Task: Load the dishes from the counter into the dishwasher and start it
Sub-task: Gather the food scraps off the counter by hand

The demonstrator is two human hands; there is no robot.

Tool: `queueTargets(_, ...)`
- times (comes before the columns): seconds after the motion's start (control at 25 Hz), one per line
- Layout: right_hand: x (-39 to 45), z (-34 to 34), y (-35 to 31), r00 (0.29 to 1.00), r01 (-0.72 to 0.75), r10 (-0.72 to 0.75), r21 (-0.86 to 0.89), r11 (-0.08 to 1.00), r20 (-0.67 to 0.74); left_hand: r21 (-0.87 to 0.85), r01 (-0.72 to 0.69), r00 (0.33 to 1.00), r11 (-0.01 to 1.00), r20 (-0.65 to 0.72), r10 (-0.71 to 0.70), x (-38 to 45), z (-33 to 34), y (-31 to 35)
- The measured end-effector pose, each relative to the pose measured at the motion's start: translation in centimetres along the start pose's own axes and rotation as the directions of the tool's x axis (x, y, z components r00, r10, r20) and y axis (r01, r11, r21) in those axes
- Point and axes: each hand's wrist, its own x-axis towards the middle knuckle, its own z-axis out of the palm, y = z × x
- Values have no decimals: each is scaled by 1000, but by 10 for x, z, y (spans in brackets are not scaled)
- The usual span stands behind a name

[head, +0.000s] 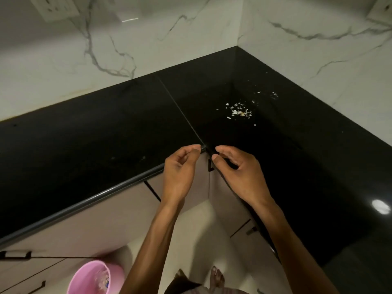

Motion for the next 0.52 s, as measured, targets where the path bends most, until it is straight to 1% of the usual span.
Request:
queueTargets(0.12,19,-16,4,997,-11,8,-46,999,-73,17,-28,998,999,51,27,22,19,3)
queueTargets(0.28,47,-22,14,986,-74,68,-34,997,-151,-5,-55,991,998,121,55,55,37,0)
queueTargets(0.4,81,-22,28,975,-138,111,-127,982,-195,-6,-24,981,1000,190,25,96,49,-9)
queueTargets(0.48,105,-23,43,966,-218,181,-208,953,-183,78,-44,971,996,237,24,128,57,-24)
queueTargets(0.52,116,-23,54,954,-277,237,-243,929,-182,155,-63,968,986,249,23,144,61,-34)
